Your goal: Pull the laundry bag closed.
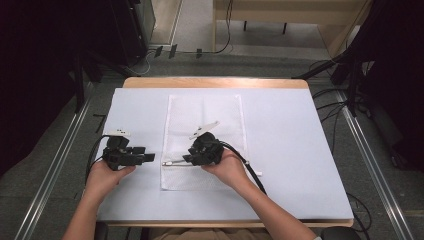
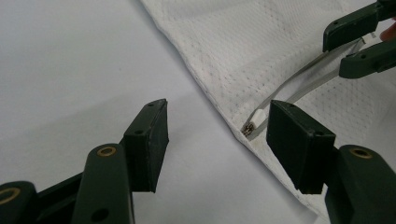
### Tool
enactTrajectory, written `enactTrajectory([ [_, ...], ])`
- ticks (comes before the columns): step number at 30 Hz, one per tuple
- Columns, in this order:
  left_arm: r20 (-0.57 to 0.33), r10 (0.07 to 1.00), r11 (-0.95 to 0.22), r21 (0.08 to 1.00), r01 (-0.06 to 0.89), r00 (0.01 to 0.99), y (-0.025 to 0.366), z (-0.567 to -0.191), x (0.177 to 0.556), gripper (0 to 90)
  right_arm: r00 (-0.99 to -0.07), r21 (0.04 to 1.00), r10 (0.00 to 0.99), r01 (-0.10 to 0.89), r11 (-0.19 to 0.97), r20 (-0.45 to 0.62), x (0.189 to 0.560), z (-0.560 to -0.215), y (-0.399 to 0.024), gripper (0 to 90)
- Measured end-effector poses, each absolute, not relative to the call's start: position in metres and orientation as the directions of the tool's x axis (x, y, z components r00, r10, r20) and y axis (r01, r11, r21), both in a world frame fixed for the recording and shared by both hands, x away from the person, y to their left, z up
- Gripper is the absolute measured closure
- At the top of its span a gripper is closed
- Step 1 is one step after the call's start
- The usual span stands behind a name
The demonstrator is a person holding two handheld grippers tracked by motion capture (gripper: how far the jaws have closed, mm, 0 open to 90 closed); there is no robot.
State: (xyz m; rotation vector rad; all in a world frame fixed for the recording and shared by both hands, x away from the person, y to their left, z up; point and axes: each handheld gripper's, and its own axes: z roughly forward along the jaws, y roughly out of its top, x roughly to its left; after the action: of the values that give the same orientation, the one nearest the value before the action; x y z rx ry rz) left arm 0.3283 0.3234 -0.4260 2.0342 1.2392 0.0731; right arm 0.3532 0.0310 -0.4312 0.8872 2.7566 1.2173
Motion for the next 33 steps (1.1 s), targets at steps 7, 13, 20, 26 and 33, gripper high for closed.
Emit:
enactTrajectory([
  [7,-0.314,0.784,-0.261,0.616,0.743,0.536,0.324,-0.426,0.329,39.2,-0.845,0.680,0.483,0.495,0.541,0.231,0.354,-0.437,0.042,68.0],
  [13,-0.314,0.783,-0.262,0.616,0.743,0.537,0.325,-0.426,0.329,39.1,-0.842,0.660,0.479,0.509,0.553,0.247,0.353,-0.441,0.054,71.5],
  [20,-0.315,0.782,-0.262,0.617,0.742,0.538,0.325,-0.426,0.329,39.1,-0.852,0.652,0.465,0.497,0.573,0.241,0.352,-0.448,0.065,76.0],
  [26,-0.315,0.783,-0.262,0.615,0.744,0.536,0.325,-0.426,0.329,39.1,-0.841,0.632,0.468,0.523,0.573,0.272,0.354,-0.456,0.074,79.0],
  [33,-0.323,0.778,-0.260,0.614,0.745,0.539,0.325,-0.427,0.329,38.9,-0.842,0.629,0.461,0.523,0.576,0.279,0.356,-0.463,0.080,78.9],
])
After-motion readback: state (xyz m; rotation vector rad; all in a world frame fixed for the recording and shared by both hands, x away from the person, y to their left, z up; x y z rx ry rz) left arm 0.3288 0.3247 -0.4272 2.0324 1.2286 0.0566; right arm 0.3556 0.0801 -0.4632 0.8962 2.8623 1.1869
